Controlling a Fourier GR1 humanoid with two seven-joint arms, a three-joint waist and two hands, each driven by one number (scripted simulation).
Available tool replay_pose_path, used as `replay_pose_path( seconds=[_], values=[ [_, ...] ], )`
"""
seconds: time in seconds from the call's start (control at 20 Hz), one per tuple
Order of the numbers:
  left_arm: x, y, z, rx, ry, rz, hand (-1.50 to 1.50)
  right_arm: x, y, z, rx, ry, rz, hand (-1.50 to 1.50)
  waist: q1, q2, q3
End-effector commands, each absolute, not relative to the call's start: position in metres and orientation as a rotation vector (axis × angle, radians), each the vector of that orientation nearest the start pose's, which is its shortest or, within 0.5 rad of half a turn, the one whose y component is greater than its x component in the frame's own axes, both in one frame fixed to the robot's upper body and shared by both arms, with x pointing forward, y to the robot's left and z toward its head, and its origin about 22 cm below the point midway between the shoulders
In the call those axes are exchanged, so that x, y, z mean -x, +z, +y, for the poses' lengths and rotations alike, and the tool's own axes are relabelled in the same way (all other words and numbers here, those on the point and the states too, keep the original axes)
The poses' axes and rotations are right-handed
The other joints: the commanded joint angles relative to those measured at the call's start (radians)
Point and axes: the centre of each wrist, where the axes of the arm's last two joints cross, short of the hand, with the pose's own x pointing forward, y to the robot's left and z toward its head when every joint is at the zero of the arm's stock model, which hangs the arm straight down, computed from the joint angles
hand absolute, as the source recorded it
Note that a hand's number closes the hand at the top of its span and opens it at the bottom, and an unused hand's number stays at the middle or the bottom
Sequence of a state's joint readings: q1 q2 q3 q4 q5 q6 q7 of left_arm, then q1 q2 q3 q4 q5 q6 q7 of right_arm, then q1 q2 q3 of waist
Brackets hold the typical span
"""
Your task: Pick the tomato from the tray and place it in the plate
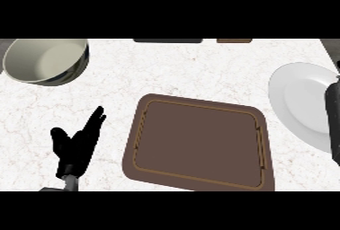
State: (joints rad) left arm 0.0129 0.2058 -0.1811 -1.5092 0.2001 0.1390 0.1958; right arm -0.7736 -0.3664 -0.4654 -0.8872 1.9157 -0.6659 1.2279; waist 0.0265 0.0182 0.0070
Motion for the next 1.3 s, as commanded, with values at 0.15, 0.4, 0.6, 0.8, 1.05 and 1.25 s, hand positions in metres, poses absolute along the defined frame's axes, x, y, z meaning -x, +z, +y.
replay_pose_path(
  seconds=[0.15,0.4,0.6,0.8,1.05,1.25],
  values=[
    [-0.229,-0.026,0.24,0.015,-0.014,-1.196,0.0,-0.372,0.092,-0.375,2.073,-0.812,-0.566,1.5,-0.016,-0.005,-0.005],
    [-0.227,-0.024,0.241,0.018,-0.014,-1.197,0.0,-0.351,0.063,-0.384,2.098,-0.837,-0.539,1.5,-0.008,-0.008,-0.005],
    [-0.225,-0.029,0.239,0.01,-0.019,-1.188,0.0,-0.351,0.029,-0.385,1.758,-0.787,-0.253,-1.5,-0.01,-0.007,-0.004],
    [-0.236,-0.029,0.235,-0.008,-0.007,-1.202,0.0,-0.344,0.009,-0.402,1.692,-0.826,-0.363,-1.5,-0.014,-0.008,-0.003],
    [-0.237,-0.045,0.235,0.012,-0.01,-1.193,0.0,-0.34,-0.008,-0.399,1.739,-0.894,-0.571,-1.5,-0.015,-0.006,-0.003],
    [-0.231,-0.03,0.234,0.017,-0.019,-1.188,0.0,-0.347,0.019,-0.404,1.845,-1.021,-0.769,-1.5,-0.014,-0.013,-0.004]
  ],
)
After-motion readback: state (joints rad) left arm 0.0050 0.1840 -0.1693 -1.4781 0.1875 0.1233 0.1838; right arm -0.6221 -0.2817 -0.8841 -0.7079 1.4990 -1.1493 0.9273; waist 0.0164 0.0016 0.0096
